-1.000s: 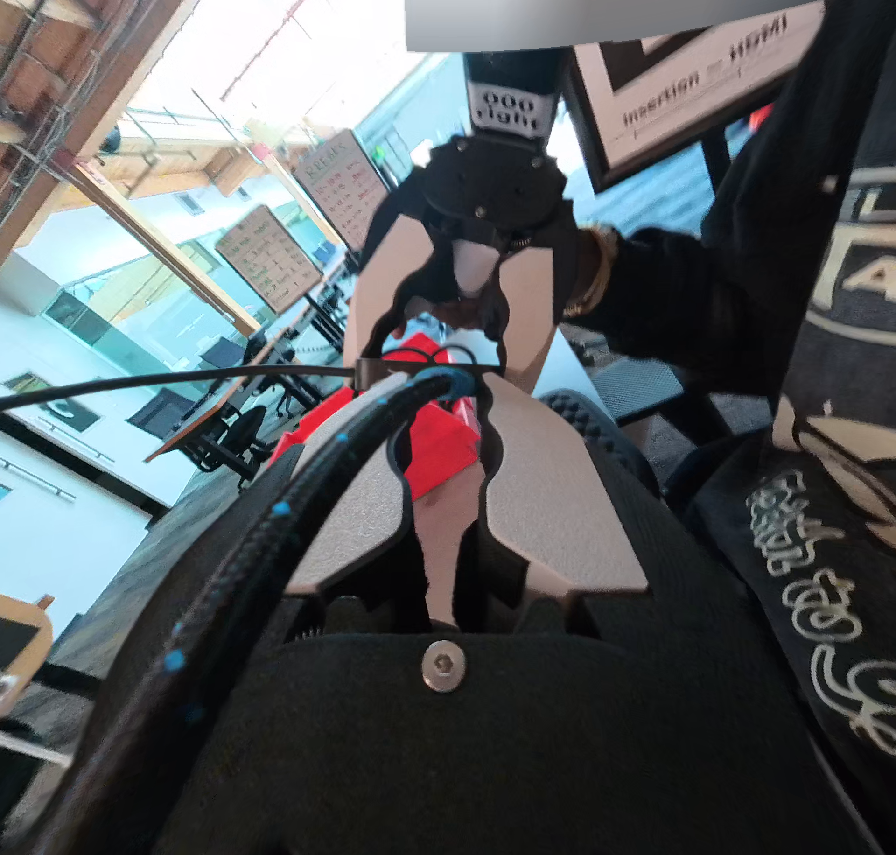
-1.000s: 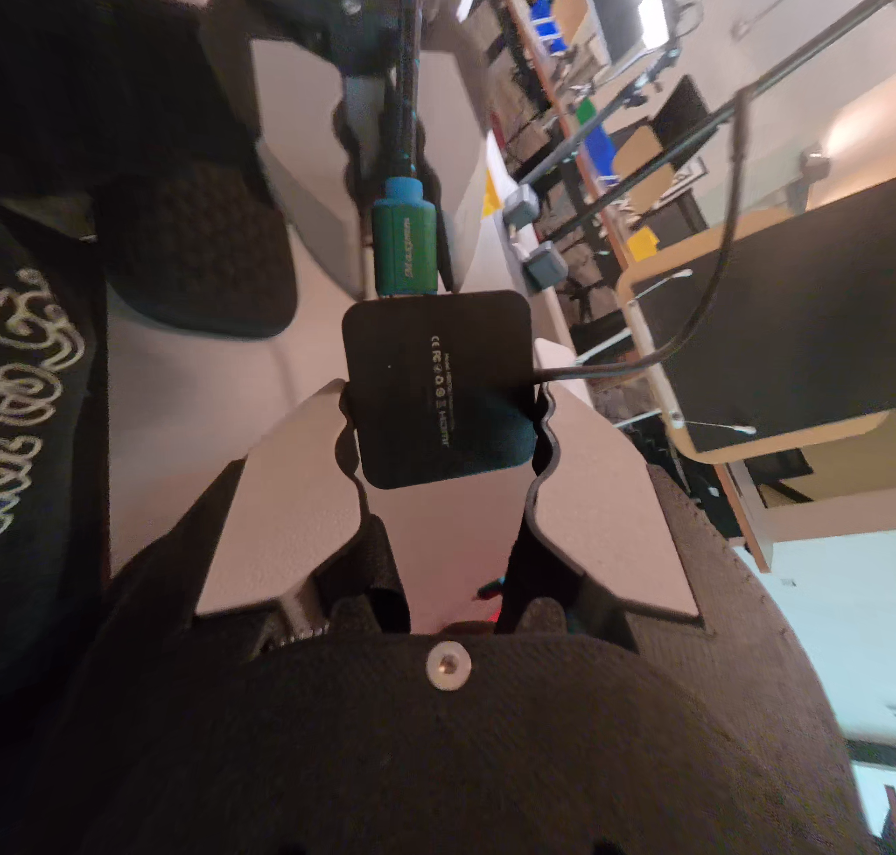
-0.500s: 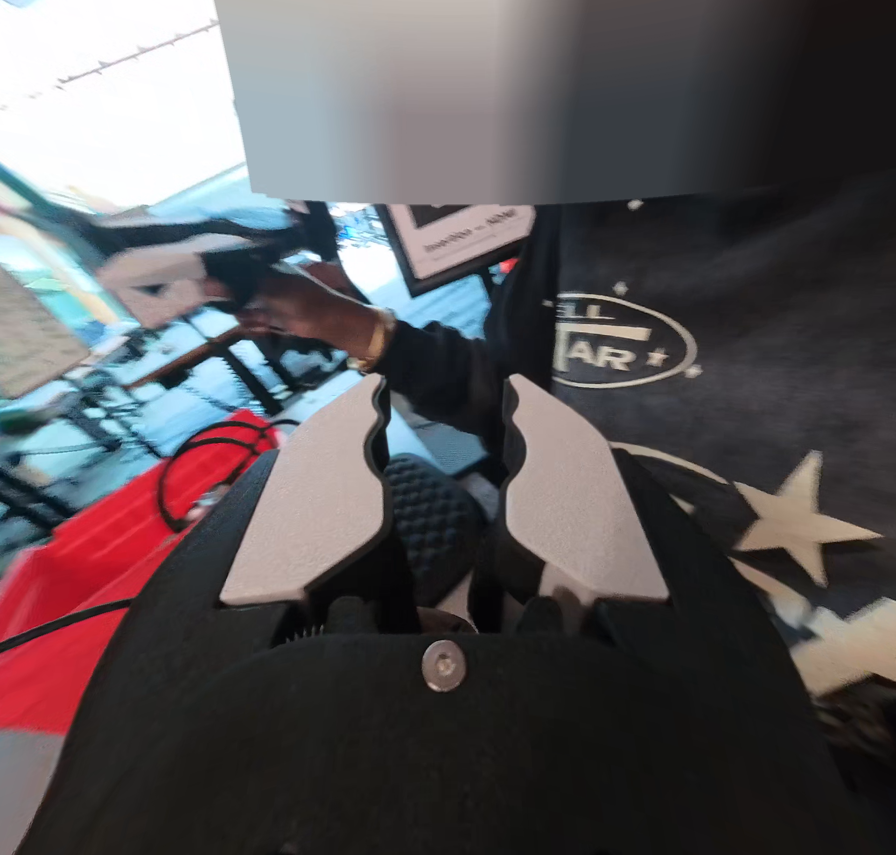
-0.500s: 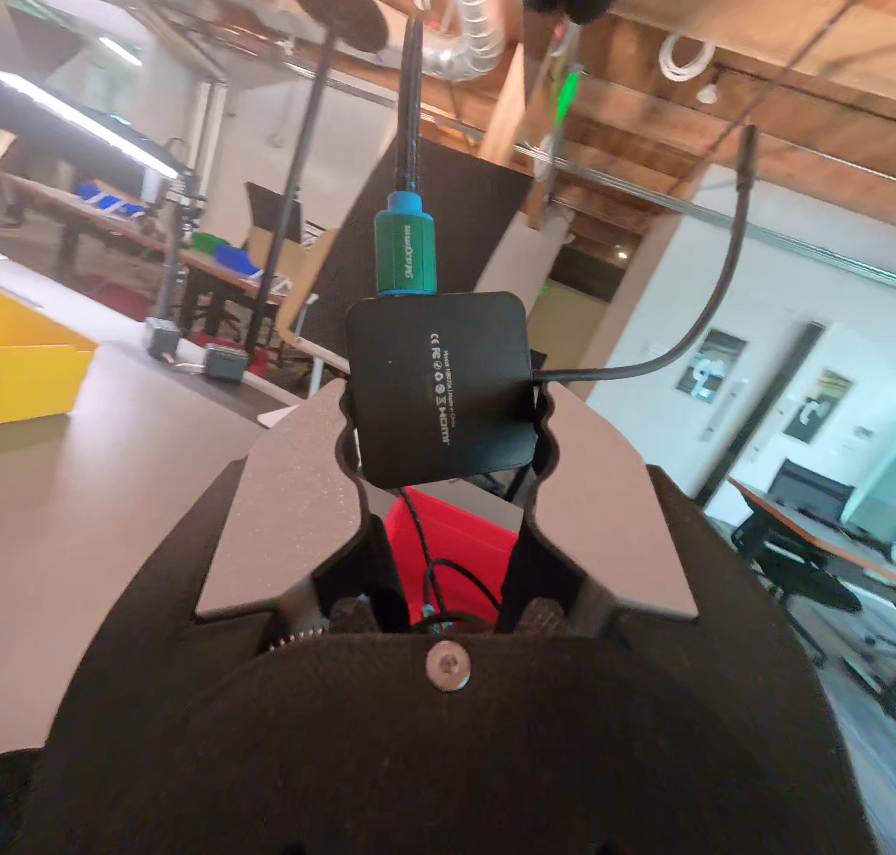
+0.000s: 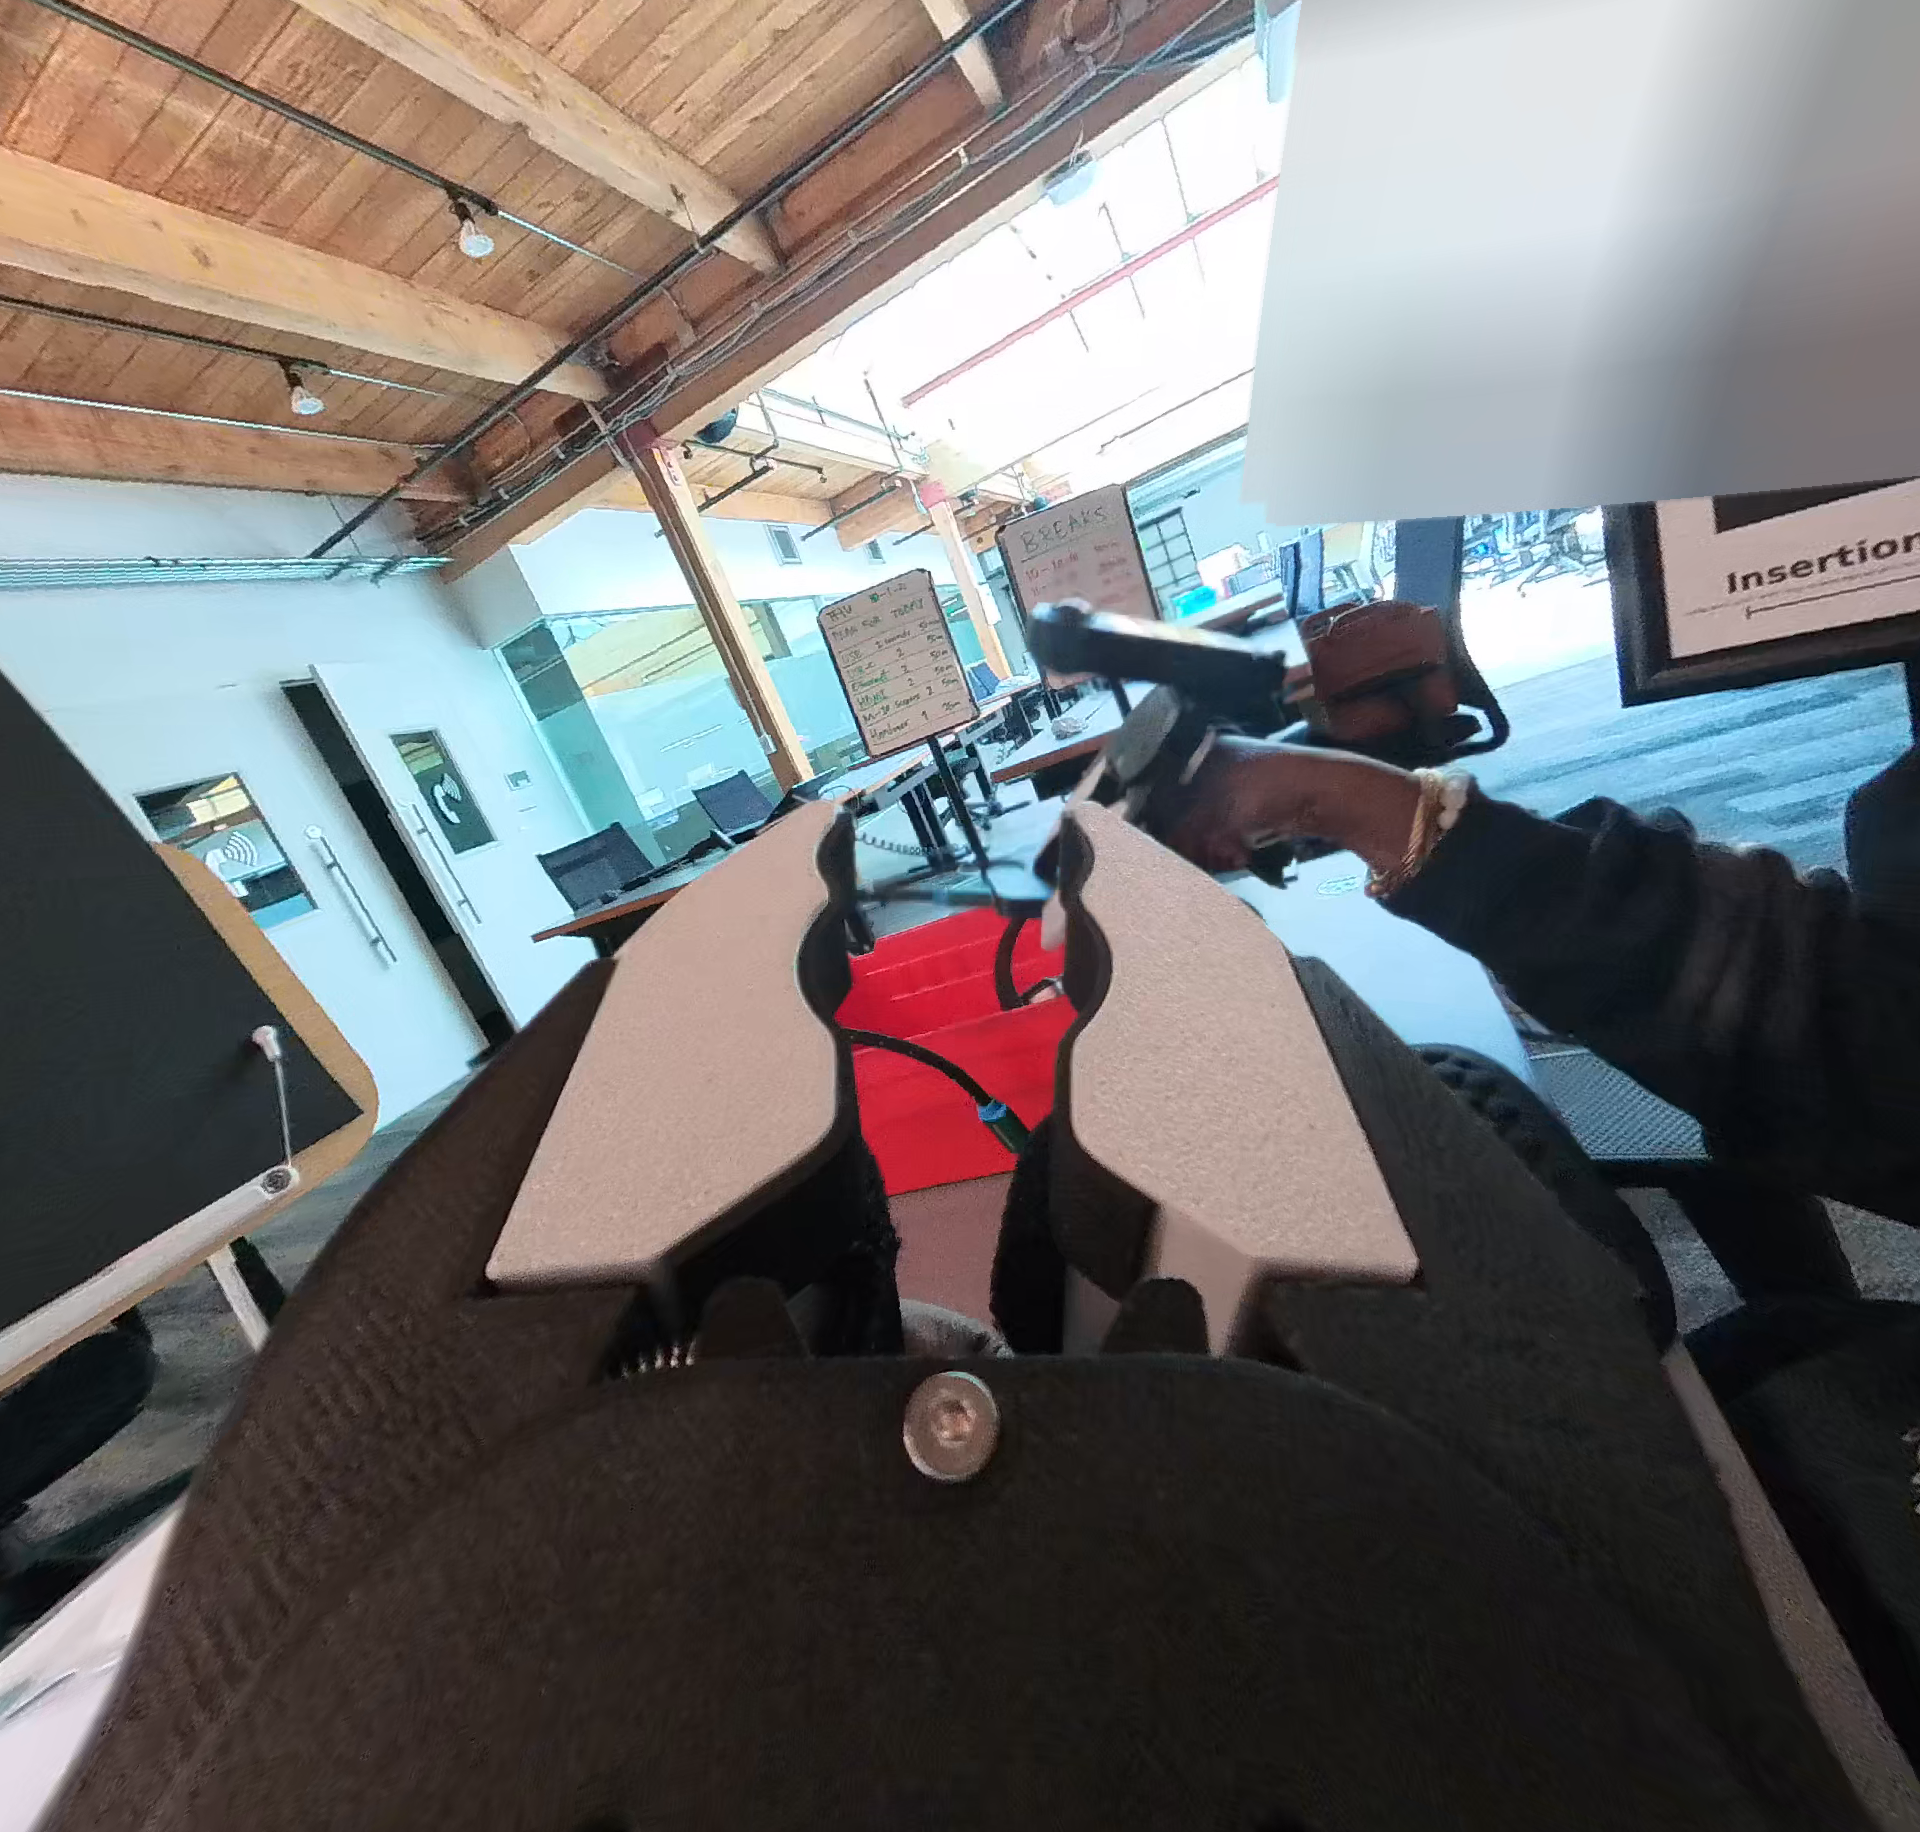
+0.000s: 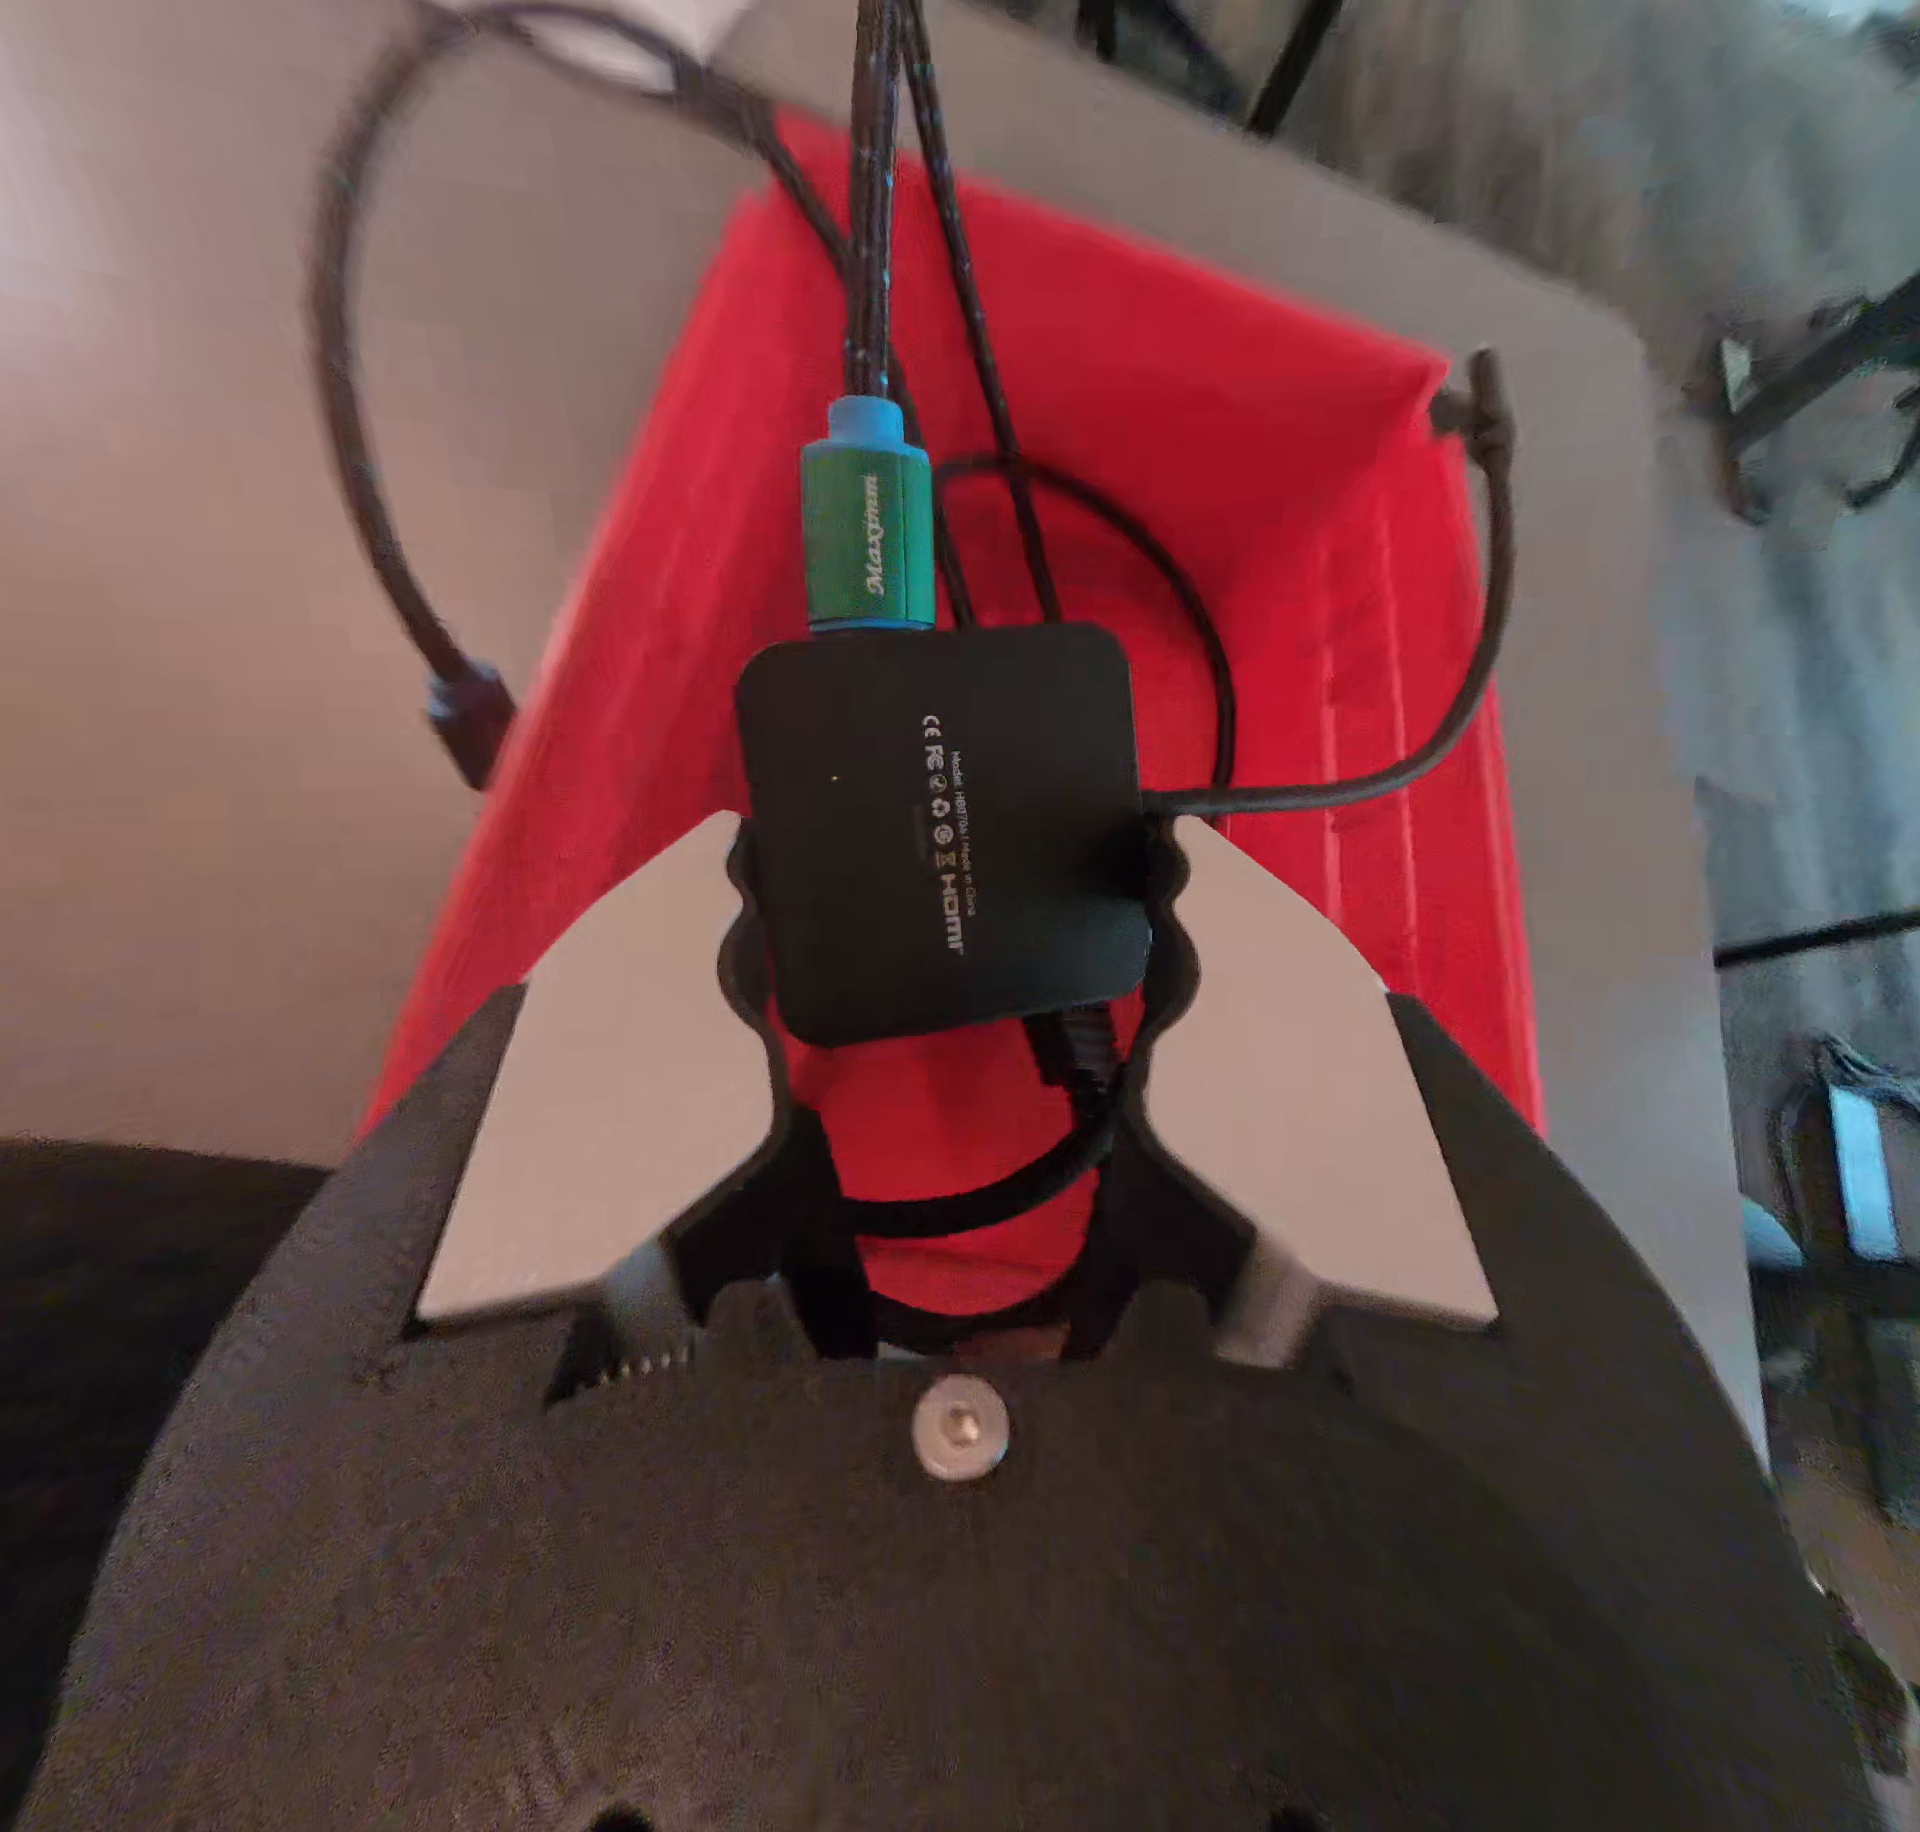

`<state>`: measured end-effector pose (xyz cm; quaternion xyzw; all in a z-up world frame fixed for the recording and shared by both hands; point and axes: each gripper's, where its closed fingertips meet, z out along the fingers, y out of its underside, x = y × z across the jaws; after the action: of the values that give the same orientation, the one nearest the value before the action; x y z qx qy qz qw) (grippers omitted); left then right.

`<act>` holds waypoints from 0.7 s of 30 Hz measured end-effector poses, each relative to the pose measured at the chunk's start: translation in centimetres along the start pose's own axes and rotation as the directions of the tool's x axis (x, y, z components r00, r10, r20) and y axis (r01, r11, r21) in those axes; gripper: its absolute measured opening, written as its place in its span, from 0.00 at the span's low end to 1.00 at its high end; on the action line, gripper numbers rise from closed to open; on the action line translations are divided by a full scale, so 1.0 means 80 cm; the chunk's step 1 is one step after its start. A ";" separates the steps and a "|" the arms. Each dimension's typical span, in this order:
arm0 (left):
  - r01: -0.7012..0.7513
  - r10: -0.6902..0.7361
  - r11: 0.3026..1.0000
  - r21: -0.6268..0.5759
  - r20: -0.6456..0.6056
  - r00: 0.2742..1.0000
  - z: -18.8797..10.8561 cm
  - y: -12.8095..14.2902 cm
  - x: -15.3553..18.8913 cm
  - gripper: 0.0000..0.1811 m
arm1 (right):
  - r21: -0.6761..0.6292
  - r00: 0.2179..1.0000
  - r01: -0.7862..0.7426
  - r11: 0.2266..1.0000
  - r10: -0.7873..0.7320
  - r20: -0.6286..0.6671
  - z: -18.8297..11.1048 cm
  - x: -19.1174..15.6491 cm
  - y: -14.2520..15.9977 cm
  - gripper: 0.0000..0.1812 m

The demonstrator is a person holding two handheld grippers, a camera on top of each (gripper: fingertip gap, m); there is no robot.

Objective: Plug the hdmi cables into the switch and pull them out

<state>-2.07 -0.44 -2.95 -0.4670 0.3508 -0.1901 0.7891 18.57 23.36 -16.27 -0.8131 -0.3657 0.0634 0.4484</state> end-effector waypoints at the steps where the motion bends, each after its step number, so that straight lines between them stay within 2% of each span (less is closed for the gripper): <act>1: -0.005 0.005 1.000 -0.007 -0.005 1.000 0.001 0.001 0.001 0.20 | -0.030 0.999 0.012 0.999 -0.013 -0.037 0.011 0.005 0.007 0.40; 5: -0.028 0.027 0.999 -0.034 -0.018 0.999 0.003 0.007 0.005 0.20 | -0.106 0.997 0.039 0.994 -0.046 -0.058 0.031 0.008 0.023 0.41; 7: -0.033 0.032 0.999 -0.043 -0.022 0.999 0.004 0.008 0.006 0.20 | -0.091 0.999 0.041 0.995 -0.041 -0.003 0.028 0.002 0.021 0.49; 10: -0.035 0.036 0.999 -0.039 0.003 0.999 0.002 0.004 0.001 0.20 | 0.025 0.999 0.010 1.000 -0.011 0.051 0.004 0.006 0.002 0.62; 13: -0.038 0.040 0.999 -0.033 0.066 0.997 -0.005 -0.006 -0.011 0.20 | 0.168 1.000 -0.015 0.986 0.016 -0.003 -0.035 0.040 -0.011 0.64; 14: -0.040 0.043 0.999 -0.034 0.093 0.995 -0.008 -0.011 -0.017 0.20 | 0.201 0.998 -0.038 0.979 0.047 -0.042 -0.047 0.057 -0.009 0.61; 16: -0.049 0.055 0.998 -0.042 0.154 0.987 -0.019 -0.023 -0.030 0.20 | 0.196 0.982 -0.127 0.972 0.151 -0.110 -0.063 0.095 0.012 0.48; 18: -0.059 0.070 0.997 -0.058 0.220 0.973 -0.034 -0.039 -0.044 0.20 | 0.088 0.962 -0.246 0.965 0.254 -0.095 -0.063 0.115 0.051 0.39; 21: -0.074 0.089 0.996 -0.057 0.315 0.945 -0.066 -0.070 -0.063 0.20 | -0.101 0.952 -0.306 0.947 0.305 -0.018 -0.046 0.114 0.104 0.35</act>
<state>-9.17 -3.22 2.12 -0.4939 0.2424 -0.0719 0.8319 31.25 24.02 -18.49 -0.8820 -0.2377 0.1122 0.3912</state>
